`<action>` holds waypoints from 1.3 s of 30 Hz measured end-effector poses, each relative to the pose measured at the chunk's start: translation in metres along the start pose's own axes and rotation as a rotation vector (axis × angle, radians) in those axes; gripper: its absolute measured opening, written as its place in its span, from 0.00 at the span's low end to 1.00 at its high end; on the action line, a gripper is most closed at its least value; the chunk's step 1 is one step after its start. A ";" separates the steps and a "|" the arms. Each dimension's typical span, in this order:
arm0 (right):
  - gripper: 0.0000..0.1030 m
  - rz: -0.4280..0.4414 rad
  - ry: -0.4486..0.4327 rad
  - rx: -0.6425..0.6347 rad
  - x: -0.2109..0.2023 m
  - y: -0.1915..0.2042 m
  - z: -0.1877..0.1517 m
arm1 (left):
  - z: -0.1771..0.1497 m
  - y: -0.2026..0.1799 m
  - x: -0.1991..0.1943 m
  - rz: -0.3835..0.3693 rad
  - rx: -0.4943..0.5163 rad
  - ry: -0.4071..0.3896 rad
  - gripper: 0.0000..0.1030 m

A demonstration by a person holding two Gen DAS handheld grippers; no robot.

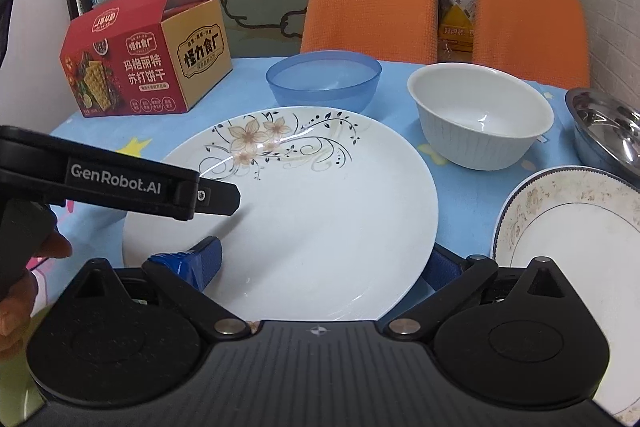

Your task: Organize plates and bowls

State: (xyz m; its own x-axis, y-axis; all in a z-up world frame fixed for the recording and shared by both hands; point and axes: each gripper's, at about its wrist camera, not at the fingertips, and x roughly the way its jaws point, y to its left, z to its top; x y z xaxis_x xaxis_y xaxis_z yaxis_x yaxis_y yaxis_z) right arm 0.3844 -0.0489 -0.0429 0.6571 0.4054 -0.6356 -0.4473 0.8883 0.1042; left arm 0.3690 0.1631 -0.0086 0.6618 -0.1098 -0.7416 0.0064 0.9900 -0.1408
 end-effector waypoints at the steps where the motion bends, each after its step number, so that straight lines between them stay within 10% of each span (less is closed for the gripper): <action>1: 0.88 -0.004 -0.003 -0.014 0.001 0.001 -0.001 | 0.000 -0.003 0.000 0.018 0.019 -0.008 0.53; 39: 0.87 0.019 -0.018 0.049 -0.008 -0.001 -0.004 | -0.001 -0.012 -0.004 0.017 -0.002 -0.002 0.38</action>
State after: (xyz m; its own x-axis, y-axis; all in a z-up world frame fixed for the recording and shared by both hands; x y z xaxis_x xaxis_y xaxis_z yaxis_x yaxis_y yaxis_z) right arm 0.3773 -0.0535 -0.0411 0.6597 0.4257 -0.6193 -0.4297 0.8898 0.1539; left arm 0.3655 0.1520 -0.0040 0.6635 -0.0924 -0.7424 -0.0067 0.9916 -0.1294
